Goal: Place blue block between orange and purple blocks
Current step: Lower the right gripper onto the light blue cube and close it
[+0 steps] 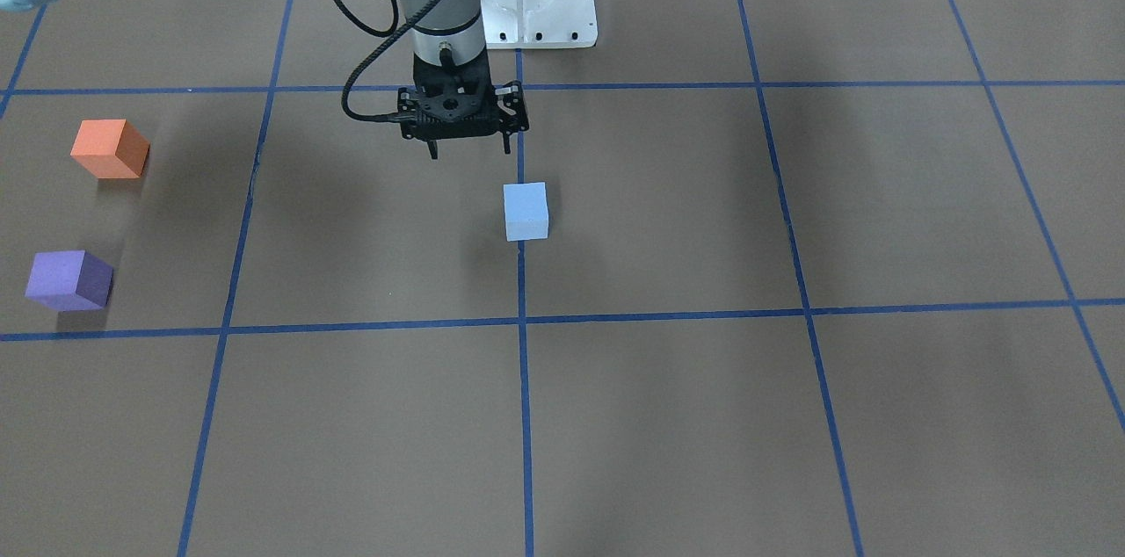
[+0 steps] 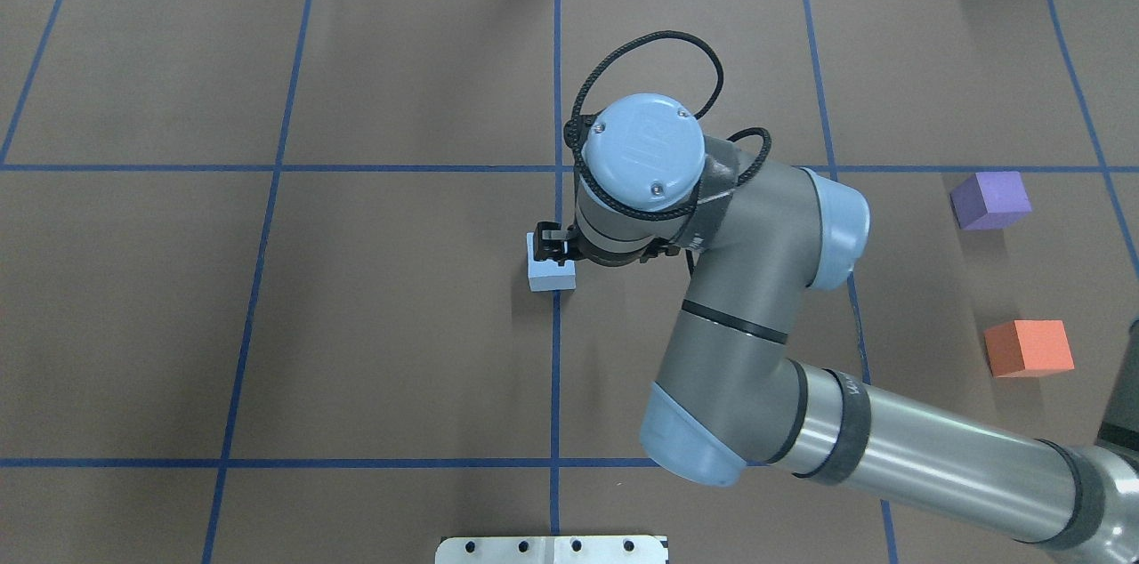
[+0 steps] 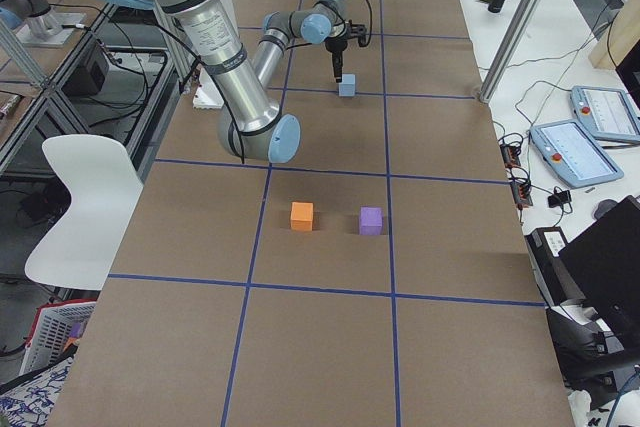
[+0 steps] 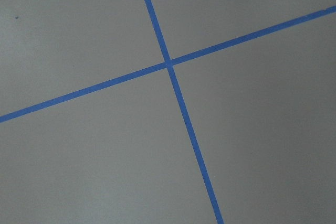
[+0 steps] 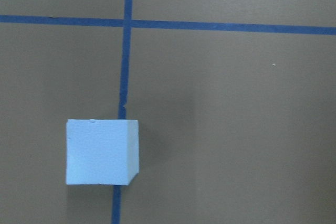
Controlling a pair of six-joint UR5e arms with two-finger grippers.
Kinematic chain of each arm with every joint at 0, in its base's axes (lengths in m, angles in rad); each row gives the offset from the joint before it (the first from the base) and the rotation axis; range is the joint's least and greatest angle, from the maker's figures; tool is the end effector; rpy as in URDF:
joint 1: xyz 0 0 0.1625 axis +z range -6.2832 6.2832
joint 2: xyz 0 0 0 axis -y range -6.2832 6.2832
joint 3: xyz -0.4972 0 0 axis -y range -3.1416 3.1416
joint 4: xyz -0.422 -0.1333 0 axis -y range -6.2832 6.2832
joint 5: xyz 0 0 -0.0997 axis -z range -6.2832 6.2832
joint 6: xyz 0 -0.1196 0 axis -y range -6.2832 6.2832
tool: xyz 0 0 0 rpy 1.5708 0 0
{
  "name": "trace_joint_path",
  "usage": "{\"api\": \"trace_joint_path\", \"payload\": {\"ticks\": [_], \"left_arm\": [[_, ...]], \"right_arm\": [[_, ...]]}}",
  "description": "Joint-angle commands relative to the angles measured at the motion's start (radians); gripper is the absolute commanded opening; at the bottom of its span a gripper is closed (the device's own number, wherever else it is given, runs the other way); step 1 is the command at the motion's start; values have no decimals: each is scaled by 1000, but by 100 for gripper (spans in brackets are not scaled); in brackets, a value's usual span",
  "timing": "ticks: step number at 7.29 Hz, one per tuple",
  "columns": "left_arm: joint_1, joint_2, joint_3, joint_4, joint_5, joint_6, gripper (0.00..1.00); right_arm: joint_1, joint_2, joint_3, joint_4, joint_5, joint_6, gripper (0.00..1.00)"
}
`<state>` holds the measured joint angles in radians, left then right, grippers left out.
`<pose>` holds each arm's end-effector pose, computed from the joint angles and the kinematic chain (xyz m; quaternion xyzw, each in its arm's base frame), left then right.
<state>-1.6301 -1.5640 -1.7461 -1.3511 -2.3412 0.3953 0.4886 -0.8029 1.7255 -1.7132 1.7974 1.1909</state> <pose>-0.0800 -0.5040 0.6797 0.0615 0.3713 0.1454 0.9150 -0.6149 -0.4474 0.1965 0.0641 -0.3868 0.0070 0.9199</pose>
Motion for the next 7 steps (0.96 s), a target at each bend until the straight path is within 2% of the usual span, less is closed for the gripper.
{"api": "trace_joint_path", "payload": {"ticks": [1,3,7], "left_arm": [[-1,7,-1,0,-1,-4,100],[-1,5,-3,0,-1,-9,100],[-1,4,-4,0,-1,-10,100]], "right_arm": [[-2,83,-165,99,-9,3,100],[-4,87,-248,176,-9,4,100],[-27,88,-296,179,-16,4,100]]}}
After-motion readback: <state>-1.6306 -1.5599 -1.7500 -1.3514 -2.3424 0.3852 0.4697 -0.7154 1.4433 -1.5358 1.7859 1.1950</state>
